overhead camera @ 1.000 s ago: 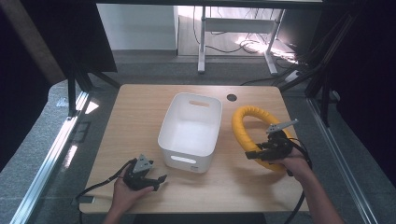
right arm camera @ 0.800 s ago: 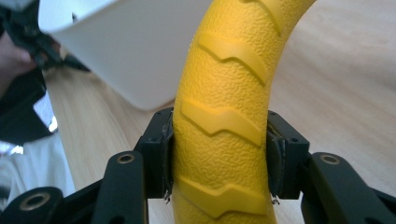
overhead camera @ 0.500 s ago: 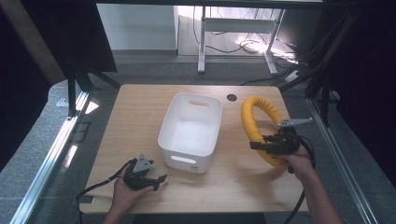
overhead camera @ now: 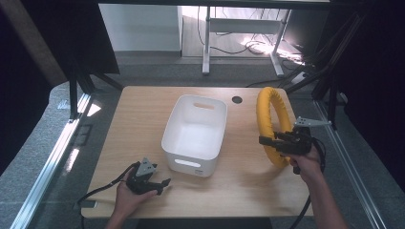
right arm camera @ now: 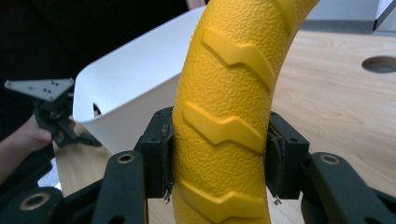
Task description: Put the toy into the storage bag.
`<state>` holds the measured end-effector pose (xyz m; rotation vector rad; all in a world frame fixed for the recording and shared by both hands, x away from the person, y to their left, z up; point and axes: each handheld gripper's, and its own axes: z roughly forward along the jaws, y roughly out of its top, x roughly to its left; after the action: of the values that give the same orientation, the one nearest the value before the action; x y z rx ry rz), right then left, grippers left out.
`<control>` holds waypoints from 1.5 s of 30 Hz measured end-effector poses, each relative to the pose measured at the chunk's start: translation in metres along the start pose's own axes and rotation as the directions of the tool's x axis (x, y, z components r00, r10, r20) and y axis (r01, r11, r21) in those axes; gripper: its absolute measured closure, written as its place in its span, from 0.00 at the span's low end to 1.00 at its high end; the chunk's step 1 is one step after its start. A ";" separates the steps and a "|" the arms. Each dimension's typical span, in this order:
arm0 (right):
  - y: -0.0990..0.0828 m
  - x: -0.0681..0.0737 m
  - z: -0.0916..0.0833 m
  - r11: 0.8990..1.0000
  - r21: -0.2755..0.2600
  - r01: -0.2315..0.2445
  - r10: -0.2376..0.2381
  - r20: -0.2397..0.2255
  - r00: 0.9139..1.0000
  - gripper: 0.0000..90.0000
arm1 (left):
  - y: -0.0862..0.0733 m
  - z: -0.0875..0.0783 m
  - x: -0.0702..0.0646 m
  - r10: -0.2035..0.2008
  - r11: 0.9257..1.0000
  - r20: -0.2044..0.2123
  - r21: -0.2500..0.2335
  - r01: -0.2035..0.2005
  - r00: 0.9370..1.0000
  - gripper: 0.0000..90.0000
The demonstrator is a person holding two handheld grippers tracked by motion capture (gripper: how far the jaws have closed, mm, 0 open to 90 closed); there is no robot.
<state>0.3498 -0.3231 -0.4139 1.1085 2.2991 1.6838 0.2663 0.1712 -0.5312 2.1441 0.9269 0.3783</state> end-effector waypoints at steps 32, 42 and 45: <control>0.009 0.027 0.004 0.975 -0.219 0.034 -0.019 0.072 0.997 0.57 | 0.000 0.002 0.000 0.001 1.000 0.001 0.001 -0.001 1.000 0.24; 0.010 0.040 0.015 0.957 -0.285 0.046 -0.012 0.120 0.993 0.57 | 0.000 0.002 0.000 0.005 1.000 0.002 0.005 -0.005 1.000 0.24; 0.009 0.046 0.022 0.948 -0.311 0.061 -0.016 0.146 0.989 0.57 | 0.000 0.002 0.000 0.006 1.000 0.003 0.005 -0.006 1.000 0.24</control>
<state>0.3305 -0.2776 -0.3997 1.0680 1.8704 1.8105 0.2670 0.1702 -0.5328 2.1519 0.9215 0.3761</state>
